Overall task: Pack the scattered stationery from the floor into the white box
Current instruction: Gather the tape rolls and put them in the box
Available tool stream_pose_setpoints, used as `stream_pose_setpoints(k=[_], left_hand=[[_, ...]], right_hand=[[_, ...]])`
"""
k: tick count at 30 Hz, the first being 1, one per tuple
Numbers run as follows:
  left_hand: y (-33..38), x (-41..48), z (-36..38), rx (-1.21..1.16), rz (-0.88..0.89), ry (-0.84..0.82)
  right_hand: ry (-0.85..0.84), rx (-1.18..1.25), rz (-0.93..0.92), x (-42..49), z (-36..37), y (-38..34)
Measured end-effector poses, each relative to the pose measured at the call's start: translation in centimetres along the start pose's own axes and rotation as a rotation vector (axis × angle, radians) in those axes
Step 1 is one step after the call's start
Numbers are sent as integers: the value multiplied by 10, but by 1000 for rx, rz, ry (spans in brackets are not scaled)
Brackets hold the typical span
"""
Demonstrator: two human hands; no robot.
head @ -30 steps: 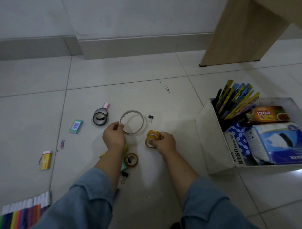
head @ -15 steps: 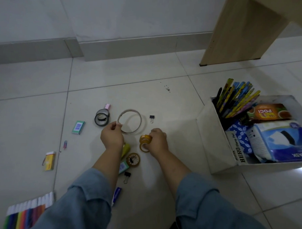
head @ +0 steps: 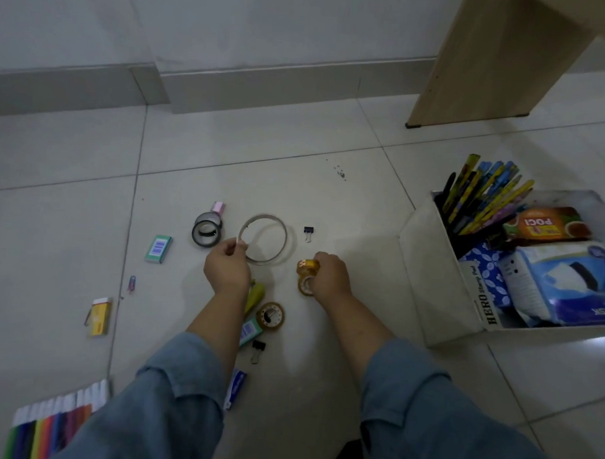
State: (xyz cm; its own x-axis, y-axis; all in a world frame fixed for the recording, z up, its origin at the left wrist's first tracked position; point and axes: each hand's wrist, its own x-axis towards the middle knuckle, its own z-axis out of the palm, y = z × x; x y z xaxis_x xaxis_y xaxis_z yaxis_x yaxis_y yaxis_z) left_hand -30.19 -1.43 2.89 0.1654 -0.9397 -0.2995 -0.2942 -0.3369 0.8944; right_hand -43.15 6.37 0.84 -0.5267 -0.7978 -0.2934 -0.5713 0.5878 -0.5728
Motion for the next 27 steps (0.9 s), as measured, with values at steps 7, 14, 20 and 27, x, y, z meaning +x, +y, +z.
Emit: stream_pose_setpoints(k=[7, 14, 20, 27], left_hand=[[30, -24, 21, -119, 60, -85], [74, -96, 61, -210, 155, -317], [83, -153, 95, -86, 240, -500], [74, -173, 108, -5, 239, -497]], right_hand=[[221, 441, -2, -17, -64, 5], [3, 708, -28, -51, -206, 52], [93, 367, 277, -59, -260, 131], [-221, 46, 373, -50, -216, 130]])
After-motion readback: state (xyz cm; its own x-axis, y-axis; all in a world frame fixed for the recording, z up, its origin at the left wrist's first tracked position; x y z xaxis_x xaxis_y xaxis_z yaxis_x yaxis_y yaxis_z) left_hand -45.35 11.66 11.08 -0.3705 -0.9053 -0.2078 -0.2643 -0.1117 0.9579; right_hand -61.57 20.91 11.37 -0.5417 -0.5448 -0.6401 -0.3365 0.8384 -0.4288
